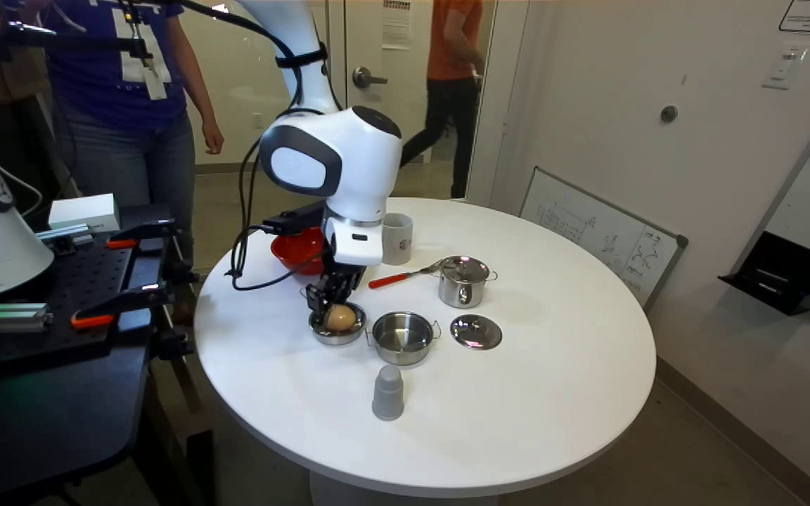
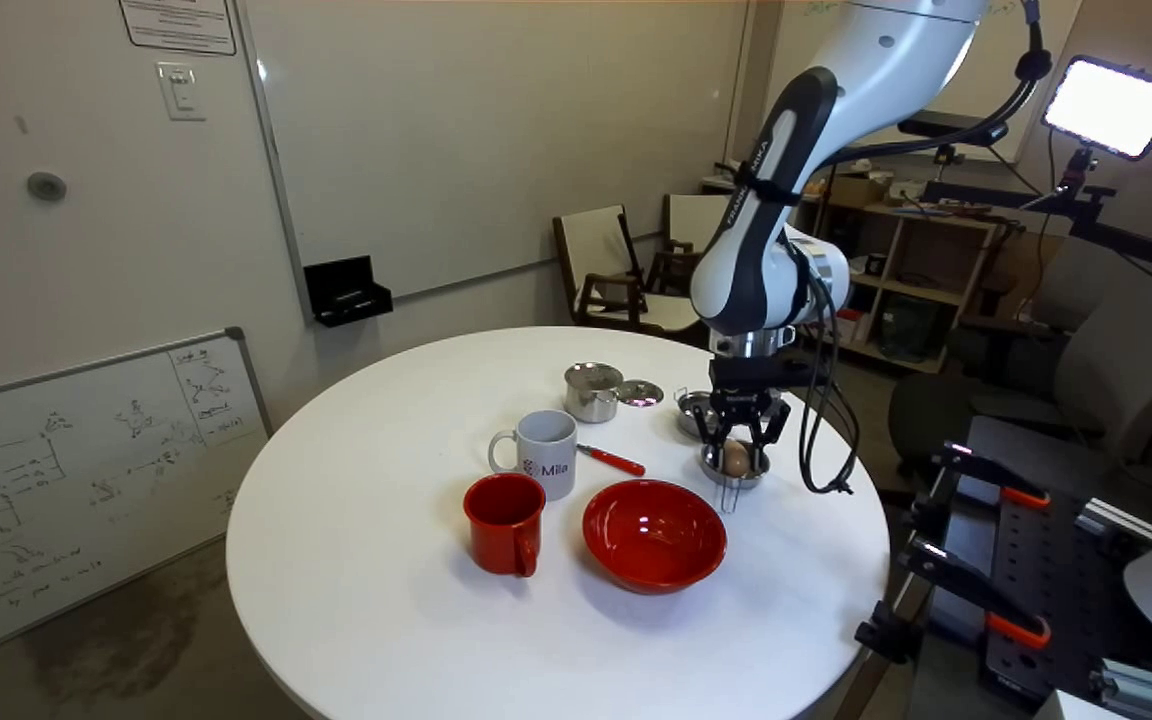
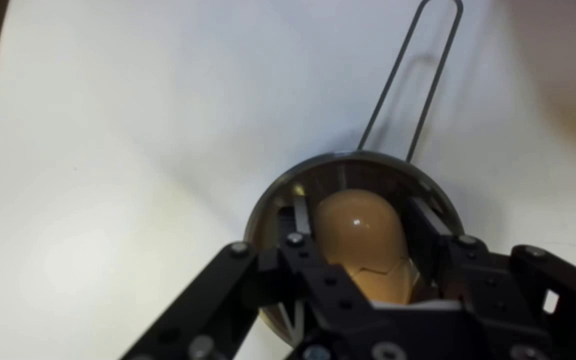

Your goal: Take the brown object from the silver pan and place it on the table

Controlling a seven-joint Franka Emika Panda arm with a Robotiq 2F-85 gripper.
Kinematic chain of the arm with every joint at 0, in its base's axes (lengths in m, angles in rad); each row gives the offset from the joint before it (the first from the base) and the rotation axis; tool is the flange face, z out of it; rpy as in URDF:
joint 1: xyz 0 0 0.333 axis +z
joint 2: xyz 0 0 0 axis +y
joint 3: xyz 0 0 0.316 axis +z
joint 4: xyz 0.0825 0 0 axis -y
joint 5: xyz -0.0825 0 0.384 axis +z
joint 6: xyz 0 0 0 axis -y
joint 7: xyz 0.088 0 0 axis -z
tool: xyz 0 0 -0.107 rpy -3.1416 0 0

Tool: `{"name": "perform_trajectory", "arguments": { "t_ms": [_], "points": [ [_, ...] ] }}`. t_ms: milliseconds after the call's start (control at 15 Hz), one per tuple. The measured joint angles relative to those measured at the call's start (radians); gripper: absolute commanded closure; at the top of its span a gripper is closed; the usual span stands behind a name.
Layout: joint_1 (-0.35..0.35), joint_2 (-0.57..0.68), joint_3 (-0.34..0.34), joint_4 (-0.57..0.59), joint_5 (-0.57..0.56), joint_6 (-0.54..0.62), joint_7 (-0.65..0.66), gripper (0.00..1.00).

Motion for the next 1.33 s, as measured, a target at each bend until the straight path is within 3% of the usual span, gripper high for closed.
{"name": "perform_trajectory", "arguments": {
  "t_ms": [800, 1333],
  "points": [
    [0.157, -0.072, -0.115, -0.019, -0.041, 0.009, 0.048, 0.77],
    [0.170, -0.070, -0.111, 0.053, -0.143, -0.057, 0.017, 0.77]
  ]
}}
